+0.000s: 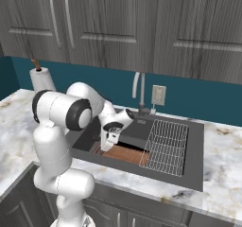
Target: Move the cutting board and knife to the sink. Then move spray from the cabinet to the counter.
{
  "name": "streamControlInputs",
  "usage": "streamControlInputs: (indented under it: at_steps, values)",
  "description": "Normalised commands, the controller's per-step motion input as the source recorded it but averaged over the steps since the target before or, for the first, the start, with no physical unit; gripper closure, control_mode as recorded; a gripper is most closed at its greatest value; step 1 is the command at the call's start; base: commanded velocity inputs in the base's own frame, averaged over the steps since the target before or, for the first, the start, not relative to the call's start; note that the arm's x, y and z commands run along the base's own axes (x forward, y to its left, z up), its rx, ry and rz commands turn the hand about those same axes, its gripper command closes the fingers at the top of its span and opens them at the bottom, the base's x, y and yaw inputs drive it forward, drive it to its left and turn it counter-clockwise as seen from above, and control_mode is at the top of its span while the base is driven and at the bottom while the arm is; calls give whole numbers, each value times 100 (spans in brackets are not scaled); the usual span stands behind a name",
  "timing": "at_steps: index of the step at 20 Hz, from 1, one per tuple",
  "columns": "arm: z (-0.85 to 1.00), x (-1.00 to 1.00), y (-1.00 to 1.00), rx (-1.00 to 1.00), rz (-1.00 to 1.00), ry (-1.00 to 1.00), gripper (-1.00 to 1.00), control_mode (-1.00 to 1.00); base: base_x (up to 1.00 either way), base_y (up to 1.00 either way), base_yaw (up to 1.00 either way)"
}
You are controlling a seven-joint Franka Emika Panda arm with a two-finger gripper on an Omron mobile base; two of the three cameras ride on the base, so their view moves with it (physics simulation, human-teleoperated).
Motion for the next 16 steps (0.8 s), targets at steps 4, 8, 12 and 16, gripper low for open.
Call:
streamControlInputs:
  at_steps: [4,8,12,16]
  values:
    - [-19,28,0,0,0,0,100,-100,0,0,0]
    - [-23,21,3,-2,0,0,100,-100,0,0,0]
    - [-27,16,8,-6,-1,0,100,-100,0,0,0]
    - [-29,22,1,-5,-2,0,100,-100,0,0,0]
